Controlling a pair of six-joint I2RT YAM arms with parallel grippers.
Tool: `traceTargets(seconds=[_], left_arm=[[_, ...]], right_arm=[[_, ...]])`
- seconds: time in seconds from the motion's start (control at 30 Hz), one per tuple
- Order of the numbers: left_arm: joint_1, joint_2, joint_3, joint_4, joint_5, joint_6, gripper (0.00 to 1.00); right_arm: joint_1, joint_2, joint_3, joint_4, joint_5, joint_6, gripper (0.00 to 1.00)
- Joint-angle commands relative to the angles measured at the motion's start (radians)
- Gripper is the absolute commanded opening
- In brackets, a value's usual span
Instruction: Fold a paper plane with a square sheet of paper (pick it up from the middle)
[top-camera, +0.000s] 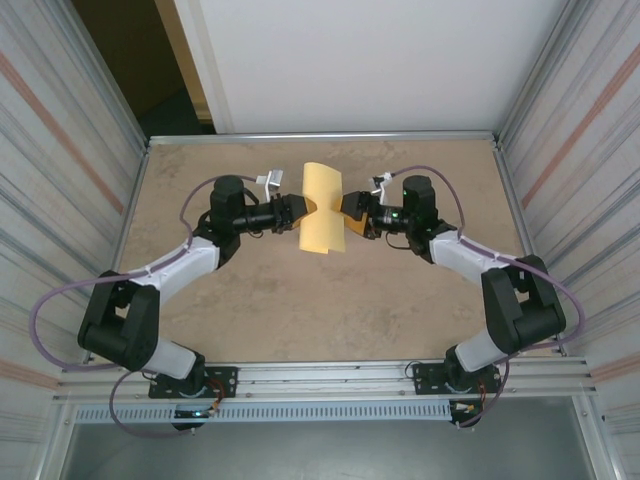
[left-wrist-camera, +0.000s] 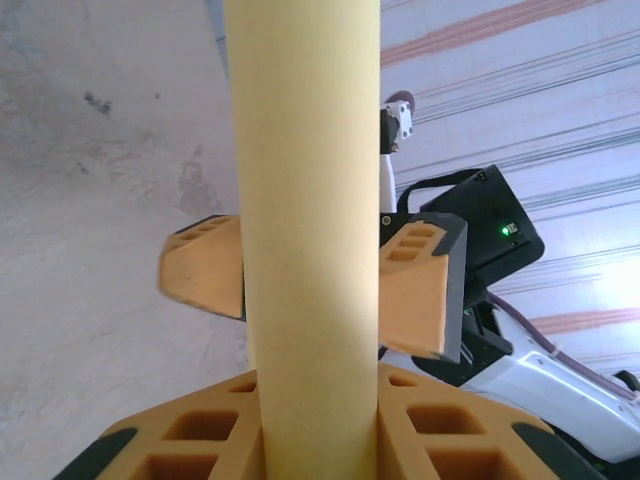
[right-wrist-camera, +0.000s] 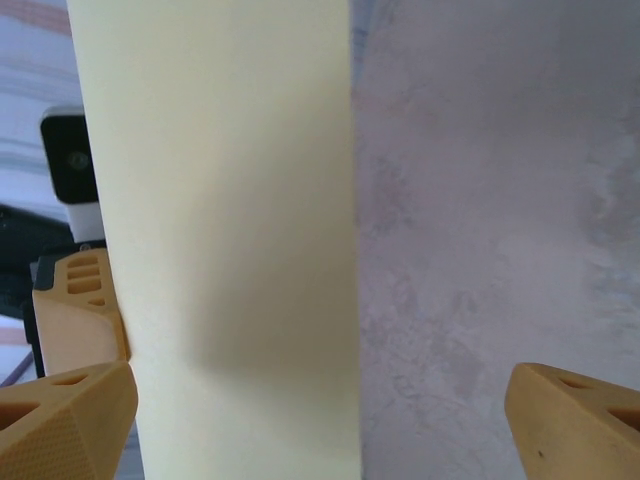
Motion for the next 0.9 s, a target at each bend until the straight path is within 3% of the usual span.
traceTargets(seconds=[0.0, 0.23, 0.63, 0.87], left_arm=[[0.003, 0.035, 0.023, 0.086, 0.049, -0.07, 0.28], [0.016, 0.041, 0.014, 0.012, 0.045, -0.02, 0.27], [0.034, 0.029, -0.006, -0.069, 0.032, 0.042, 0.26], [0.035, 0.036, -0.012, -0.084, 0.025, 0.054, 0.26]], right_arm=[[0.021, 0.027, 0.049, 0.054, -0.067, 0.022, 0.94], [0.002, -0.008, 0.046, 0.053, -0.069, 0.023, 0.82], [-0.033, -0.084, 0.039, -0.098, -0.041, -0.049, 0.34], [-0.035, -0.096, 0.053, -0.201, -0.004, -0.094, 0.13]])
